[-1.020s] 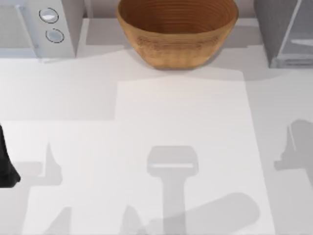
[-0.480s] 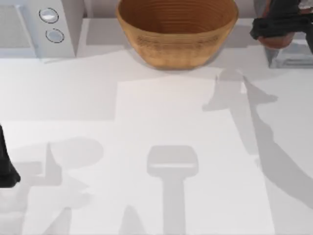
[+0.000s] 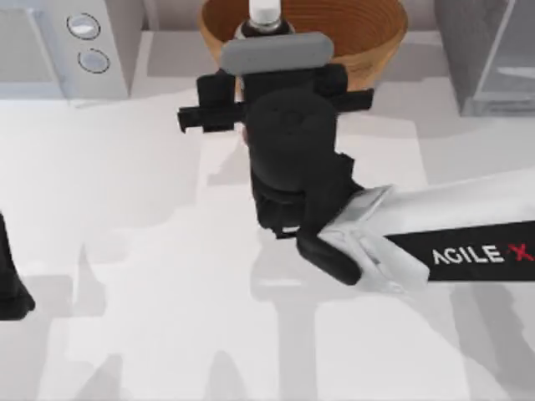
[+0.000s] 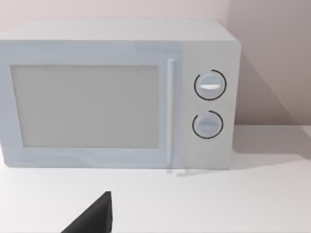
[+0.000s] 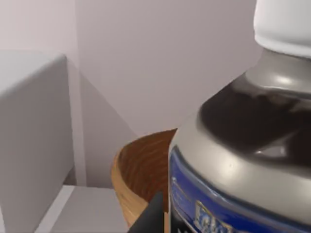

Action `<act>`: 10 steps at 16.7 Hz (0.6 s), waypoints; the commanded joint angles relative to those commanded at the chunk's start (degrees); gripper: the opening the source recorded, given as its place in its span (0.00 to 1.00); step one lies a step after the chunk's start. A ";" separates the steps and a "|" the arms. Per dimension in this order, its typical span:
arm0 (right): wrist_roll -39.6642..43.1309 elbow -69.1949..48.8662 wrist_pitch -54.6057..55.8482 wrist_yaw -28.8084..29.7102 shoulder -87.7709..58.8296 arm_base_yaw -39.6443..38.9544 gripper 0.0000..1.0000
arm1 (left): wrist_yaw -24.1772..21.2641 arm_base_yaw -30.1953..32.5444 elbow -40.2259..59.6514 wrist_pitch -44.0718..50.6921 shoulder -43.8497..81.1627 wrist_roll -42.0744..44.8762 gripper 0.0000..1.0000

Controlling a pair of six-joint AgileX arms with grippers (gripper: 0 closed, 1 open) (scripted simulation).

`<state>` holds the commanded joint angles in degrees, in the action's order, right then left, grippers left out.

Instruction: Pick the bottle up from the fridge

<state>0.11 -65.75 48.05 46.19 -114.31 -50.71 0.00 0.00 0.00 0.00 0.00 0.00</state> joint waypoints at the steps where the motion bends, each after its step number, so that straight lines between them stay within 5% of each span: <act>1: -0.15 -2.64 0.62 2.39 -3.83 -1.29 0.00 | 0.00 0.00 0.00 0.00 0.00 0.00 1.00; 5: -0.54 -10.46 1.99 9.50 -13.21 -4.51 0.00 | 0.00 0.00 0.00 0.00 0.00 0.00 1.00; 10: -0.60 -12.44 2.34 11.30 -14.99 -5.20 0.00 | 0.00 0.00 0.00 0.00 0.00 0.00 1.00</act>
<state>-0.49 -78.20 50.39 57.49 -129.29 -55.91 0.00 0.00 0.00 0.00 0.00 0.00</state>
